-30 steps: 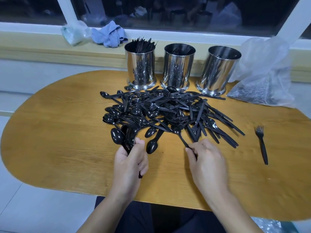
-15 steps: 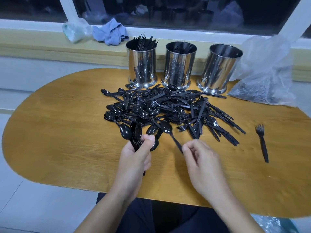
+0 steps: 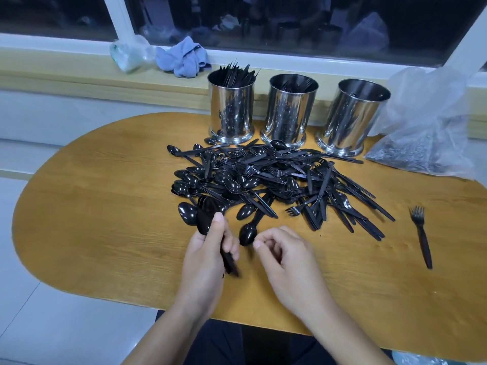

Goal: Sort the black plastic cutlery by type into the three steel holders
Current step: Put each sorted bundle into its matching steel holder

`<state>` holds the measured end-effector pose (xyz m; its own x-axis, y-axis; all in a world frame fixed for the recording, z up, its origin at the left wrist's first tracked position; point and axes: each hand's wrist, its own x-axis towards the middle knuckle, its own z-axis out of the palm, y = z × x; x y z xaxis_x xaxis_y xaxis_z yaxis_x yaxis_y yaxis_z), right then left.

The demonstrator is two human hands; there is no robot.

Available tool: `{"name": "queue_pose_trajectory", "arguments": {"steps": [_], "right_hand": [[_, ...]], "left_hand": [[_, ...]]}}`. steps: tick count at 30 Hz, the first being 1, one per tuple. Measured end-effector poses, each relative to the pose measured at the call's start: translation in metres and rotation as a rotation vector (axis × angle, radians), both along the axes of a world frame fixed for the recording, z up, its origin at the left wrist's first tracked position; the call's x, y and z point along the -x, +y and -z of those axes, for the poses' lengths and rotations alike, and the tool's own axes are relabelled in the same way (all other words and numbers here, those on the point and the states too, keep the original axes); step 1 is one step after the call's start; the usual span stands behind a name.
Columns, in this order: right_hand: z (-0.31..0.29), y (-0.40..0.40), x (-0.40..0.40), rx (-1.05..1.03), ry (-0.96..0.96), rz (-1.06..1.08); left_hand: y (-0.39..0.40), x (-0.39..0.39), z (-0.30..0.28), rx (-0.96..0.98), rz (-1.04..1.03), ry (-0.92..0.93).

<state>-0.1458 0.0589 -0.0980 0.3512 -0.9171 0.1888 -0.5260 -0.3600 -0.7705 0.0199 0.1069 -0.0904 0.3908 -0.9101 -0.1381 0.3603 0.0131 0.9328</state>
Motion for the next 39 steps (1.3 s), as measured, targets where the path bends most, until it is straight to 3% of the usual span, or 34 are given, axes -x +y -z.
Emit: {"name": "queue_pose_trajectory", "arguments": {"steps": [5,11,21,27,33,39], "right_hand": [[0.0,-0.043,-0.01,0.208,0.334,0.146],[-0.011,-0.068,-0.033,0.263,0.603,0.179],[-0.005,-0.071,-0.036,0.251,0.6,0.219],[-0.005,-0.066,-0.023,0.113,0.402,0.157],[-0.022,-0.049,-0.004,-0.224,0.058,0.043],[-0.04,-0.02,-0.008,-0.57,-0.267,-0.127]], "left_hand": [[-0.003,-0.012,0.002,0.019,-0.006,0.124],[-0.002,-0.014,0.003,0.01,0.037,0.097],[-0.004,-0.013,0.003,0.005,0.031,0.089],[-0.004,-0.012,0.006,-0.009,0.006,0.019],[-0.005,-0.007,0.005,-0.018,0.03,-0.134],[-0.003,-0.005,0.003,0.005,0.026,-0.086]]}}
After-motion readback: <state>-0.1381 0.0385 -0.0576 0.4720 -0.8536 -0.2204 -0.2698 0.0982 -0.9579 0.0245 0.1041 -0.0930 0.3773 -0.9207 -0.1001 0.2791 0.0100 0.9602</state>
